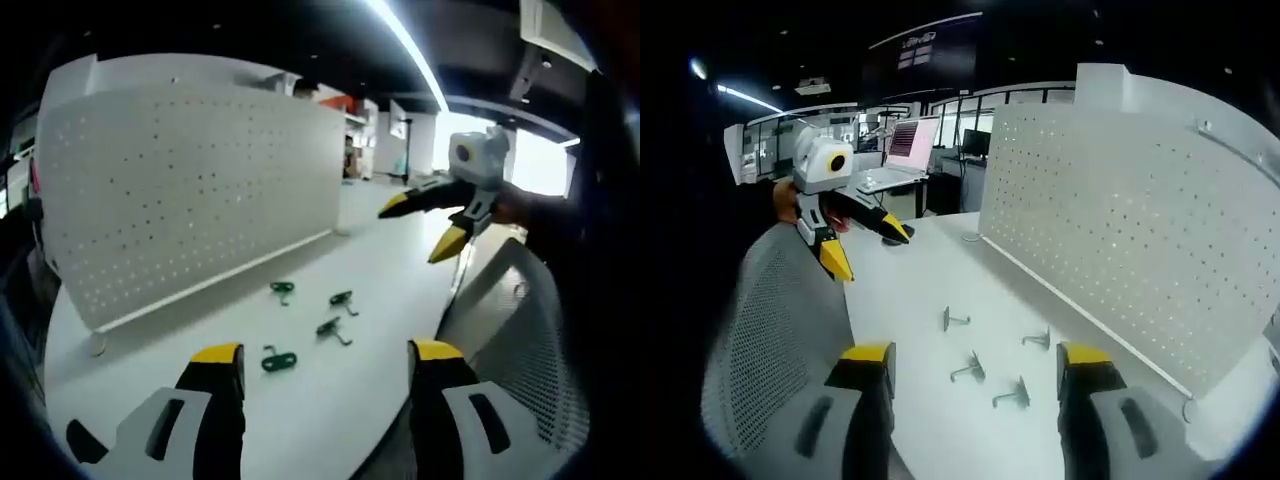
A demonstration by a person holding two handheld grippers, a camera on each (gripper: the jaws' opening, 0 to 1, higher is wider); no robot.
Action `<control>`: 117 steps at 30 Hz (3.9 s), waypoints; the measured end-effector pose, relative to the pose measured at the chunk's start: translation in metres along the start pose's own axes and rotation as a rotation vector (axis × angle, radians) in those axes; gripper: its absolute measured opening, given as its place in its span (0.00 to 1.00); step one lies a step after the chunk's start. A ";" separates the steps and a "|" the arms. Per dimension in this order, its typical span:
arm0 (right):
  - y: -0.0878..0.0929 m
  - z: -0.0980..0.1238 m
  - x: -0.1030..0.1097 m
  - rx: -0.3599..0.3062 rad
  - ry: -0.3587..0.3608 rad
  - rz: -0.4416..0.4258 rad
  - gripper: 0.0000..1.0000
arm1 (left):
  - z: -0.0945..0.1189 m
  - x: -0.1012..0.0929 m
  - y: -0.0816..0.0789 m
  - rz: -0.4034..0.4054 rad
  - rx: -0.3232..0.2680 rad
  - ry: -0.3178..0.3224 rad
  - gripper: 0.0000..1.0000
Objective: Insert the hook assembly into the mounting plate slot until the hook locks in place.
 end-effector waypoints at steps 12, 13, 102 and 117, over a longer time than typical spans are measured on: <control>0.002 0.000 -0.002 -0.005 -0.005 -0.003 0.60 | -0.001 -0.001 0.000 -0.010 0.013 -0.001 0.66; 0.002 0.000 -0.002 -0.006 -0.004 -0.003 0.60 | -0.002 -0.001 0.000 -0.011 0.014 0.000 0.66; 0.048 -0.093 -0.026 0.249 -0.184 0.031 0.16 | -0.004 -0.008 0.000 -0.055 0.027 0.044 0.61; 0.067 -0.114 -0.028 0.332 -0.211 0.050 0.10 | -0.004 -0.009 0.001 -0.060 0.037 0.053 0.60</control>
Point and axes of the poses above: the point that each gripper's makers call its tool centre point, and the gripper's own axes: z roughly backward along the fingers, x roughly to its left, y roughly out of its underside, the point moved 10 cm from there along z, roughly backward along the fingers, and after that the axes turned 2 degrees about -x, right-handed, at the moved point
